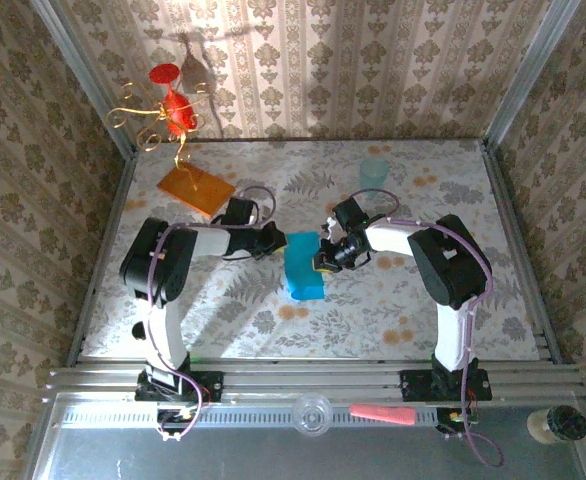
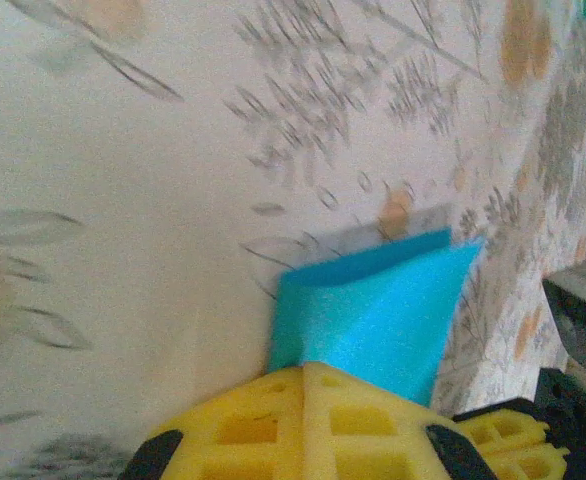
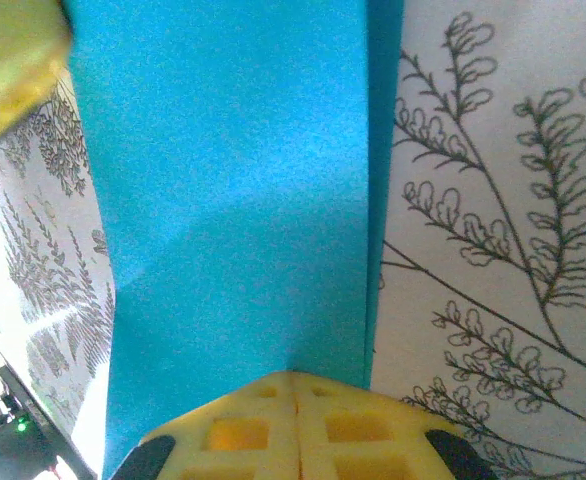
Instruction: Fold a paper plane with a square sheet of paper (pick it up from the middle)
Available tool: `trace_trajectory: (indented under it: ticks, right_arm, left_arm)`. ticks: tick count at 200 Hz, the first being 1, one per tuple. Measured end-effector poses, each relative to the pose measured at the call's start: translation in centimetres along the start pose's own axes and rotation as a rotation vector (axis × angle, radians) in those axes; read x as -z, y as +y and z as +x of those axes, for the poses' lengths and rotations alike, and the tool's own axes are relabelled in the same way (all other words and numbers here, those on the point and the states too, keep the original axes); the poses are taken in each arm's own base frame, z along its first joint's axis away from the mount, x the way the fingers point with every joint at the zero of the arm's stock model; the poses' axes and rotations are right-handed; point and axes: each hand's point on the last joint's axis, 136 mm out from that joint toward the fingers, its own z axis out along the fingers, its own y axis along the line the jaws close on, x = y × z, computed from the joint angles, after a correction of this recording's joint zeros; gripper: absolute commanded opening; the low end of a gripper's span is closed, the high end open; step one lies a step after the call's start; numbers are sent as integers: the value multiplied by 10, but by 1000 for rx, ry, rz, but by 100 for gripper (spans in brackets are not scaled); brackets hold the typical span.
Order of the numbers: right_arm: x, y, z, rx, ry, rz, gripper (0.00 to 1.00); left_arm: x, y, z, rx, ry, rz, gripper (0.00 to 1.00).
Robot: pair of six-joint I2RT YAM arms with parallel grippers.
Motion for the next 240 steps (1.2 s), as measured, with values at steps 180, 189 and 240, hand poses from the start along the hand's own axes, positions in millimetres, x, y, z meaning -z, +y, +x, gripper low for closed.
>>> trace_trajectory:
  ticks: [180, 189, 240]
  right_arm:
    - [-1, 0, 1, -8, 11, -18, 8]
    - [-1, 0, 1, -8, 11, -18, 8]
    - [-2, 0, 1, -7, 9, -42, 8]
  left_arm:
    - [-27, -27, 14, -69, 84, -5, 0]
    - [-25, -24, 9, -59, 77, -4, 0]
    - [-15, -7, -22, 19, 57, 18, 0]
